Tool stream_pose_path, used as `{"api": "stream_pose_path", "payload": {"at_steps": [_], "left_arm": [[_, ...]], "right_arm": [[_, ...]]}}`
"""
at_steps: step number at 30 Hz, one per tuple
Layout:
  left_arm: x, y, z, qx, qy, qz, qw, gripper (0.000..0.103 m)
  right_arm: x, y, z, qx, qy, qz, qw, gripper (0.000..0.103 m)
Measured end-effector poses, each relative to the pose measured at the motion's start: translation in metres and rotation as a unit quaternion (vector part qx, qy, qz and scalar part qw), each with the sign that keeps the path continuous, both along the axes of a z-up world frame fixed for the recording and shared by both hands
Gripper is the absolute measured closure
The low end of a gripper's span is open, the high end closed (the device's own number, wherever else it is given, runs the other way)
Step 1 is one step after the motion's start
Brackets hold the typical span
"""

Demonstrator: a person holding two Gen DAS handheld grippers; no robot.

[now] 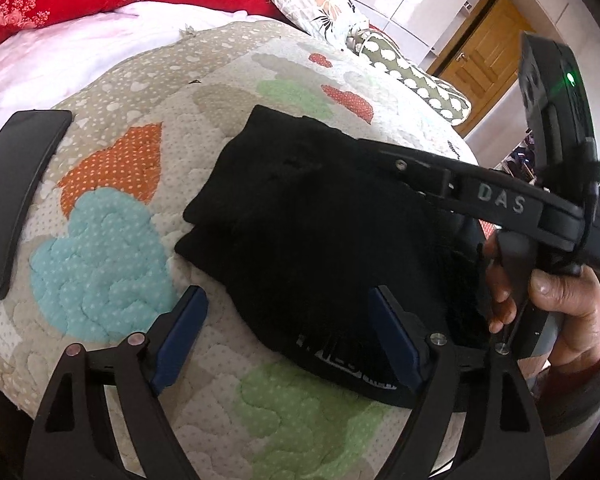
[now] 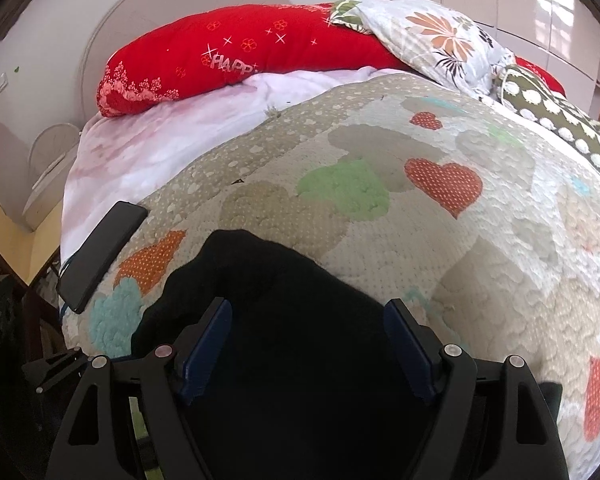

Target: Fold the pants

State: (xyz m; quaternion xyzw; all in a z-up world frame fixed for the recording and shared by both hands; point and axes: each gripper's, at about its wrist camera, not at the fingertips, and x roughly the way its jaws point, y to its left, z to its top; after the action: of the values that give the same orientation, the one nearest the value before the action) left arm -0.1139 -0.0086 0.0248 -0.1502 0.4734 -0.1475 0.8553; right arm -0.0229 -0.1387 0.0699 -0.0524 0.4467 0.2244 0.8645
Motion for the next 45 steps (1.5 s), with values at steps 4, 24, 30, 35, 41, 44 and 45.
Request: {"api": "stream_pose_path", "payload": {"at_steps": [4, 24, 30, 35, 41, 44, 45], "left_arm": [[0.004, -0.002, 0.001, -0.012, 0.001, -0.001, 0.9999, 0.019], [0.01, 0.001, -0.003, -0.02, -0.011, 0.006, 0.9997, 0.049], [0.009, 0.006, 0.0, -0.018, -0.01, 0.01, 0.9997, 0.069], [0.003, 0.002, 0.011, 0.001, -0.022, 0.006, 0.9997, 0.078], [-0.004, -0.001, 0.025, 0.006, -0.039, -0.001, 0.9992, 0.08], [-0.009, -0.003, 0.034, 0.008, -0.049, -0.005, 0.9988, 0.081], [-0.01, -0.004, 0.037, 0.008, -0.053, -0.007, 0.9985, 0.082]], "right_arm": [[0.015, 0.01, -0.005, -0.011, 0.009, 0.016, 1.0, 0.021], [0.046, 0.043, -0.034, 0.02, 0.062, 0.073, 0.995, 0.054], [0.039, 0.037, -0.017, 0.018, 0.045, 0.072, 0.996, 0.072], [0.03, 0.031, 0.001, 0.023, 0.025, 0.068, 0.997, 0.074], [0.02, 0.021, 0.02, 0.048, 0.008, 0.057, 0.997, 0.074], [0.015, 0.011, 0.029, 0.064, 0.0, 0.05, 0.997, 0.074], [0.013, 0.008, 0.033, 0.069, -0.003, 0.047, 0.996, 0.074]]}}
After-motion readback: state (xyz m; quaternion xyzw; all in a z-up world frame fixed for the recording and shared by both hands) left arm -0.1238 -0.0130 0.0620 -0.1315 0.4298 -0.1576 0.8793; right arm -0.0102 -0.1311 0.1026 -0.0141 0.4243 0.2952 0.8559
